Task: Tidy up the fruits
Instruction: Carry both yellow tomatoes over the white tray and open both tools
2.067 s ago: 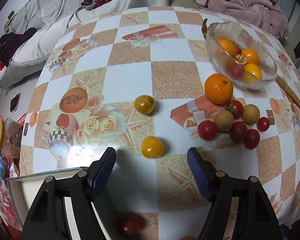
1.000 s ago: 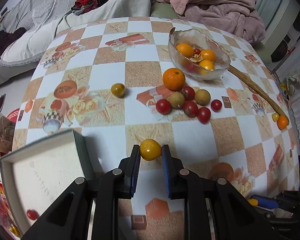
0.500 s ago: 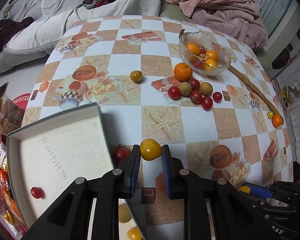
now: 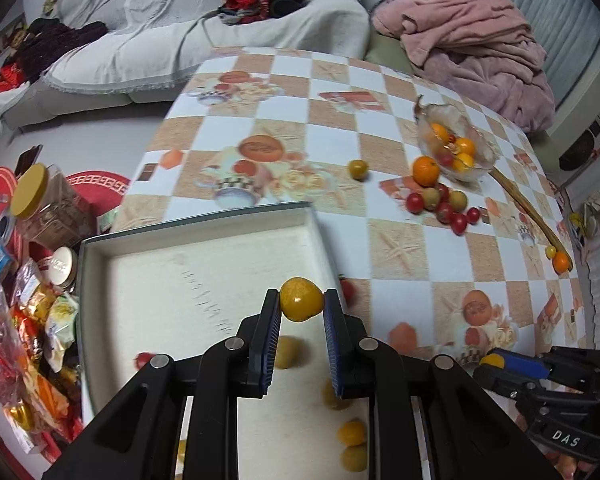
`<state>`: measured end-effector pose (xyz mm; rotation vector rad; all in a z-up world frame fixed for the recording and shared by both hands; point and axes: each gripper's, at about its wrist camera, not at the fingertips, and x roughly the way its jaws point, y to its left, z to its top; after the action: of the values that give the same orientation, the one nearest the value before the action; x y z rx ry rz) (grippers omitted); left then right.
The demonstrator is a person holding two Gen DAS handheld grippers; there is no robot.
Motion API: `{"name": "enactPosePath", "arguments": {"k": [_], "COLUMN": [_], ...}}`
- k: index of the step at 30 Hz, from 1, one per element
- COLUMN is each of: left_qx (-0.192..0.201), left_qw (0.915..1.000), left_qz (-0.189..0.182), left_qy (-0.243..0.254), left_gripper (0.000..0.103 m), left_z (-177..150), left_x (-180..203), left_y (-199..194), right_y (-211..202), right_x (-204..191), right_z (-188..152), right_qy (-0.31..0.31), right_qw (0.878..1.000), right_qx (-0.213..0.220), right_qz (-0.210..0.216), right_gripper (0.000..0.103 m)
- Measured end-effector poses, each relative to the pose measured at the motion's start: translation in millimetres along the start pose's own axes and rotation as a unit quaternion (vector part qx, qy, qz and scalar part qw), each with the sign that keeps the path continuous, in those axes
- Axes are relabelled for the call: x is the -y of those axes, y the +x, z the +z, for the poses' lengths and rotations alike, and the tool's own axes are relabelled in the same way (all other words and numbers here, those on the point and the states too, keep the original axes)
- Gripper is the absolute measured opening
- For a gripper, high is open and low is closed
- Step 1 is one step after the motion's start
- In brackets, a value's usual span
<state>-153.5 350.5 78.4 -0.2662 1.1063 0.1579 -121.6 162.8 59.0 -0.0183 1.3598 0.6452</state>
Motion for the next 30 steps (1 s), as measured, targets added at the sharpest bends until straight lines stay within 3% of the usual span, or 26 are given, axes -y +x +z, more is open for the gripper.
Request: {"name": "enactPosePath", "arguments": {"k": [10, 16, 30], "left_qx": [-0.007, -0.02, -0.042], "left_qw": [0.9984, 0.9973, 0.9962], "left_qz": [0.048, 0.062, 0.076], "left_qy": [-0.031, -0.034, -0.01], "left_gripper": [0.023, 0.023, 0.024], "left_z": [-7.8, -7.9, -11.8], "left_x": [-68.3, -91.6, -94.6], "left_y": [12.1, 30.8, 49.9], "right_y": [32.1, 59.1, 99.5], "right_x": [-69.6, -103.8, -141.8], "right_z": [25.9, 21.2, -19.1], "right_qy": [-0.054, -0.086, -0.177], "right_qw": [0.998, 0.995, 0.981], "right_qx": [-0.013, -0.039, -0.082], "right_qz": [0.03, 0.04, 0.0], "right_gripper": [0.024, 0.024, 0.024]}}
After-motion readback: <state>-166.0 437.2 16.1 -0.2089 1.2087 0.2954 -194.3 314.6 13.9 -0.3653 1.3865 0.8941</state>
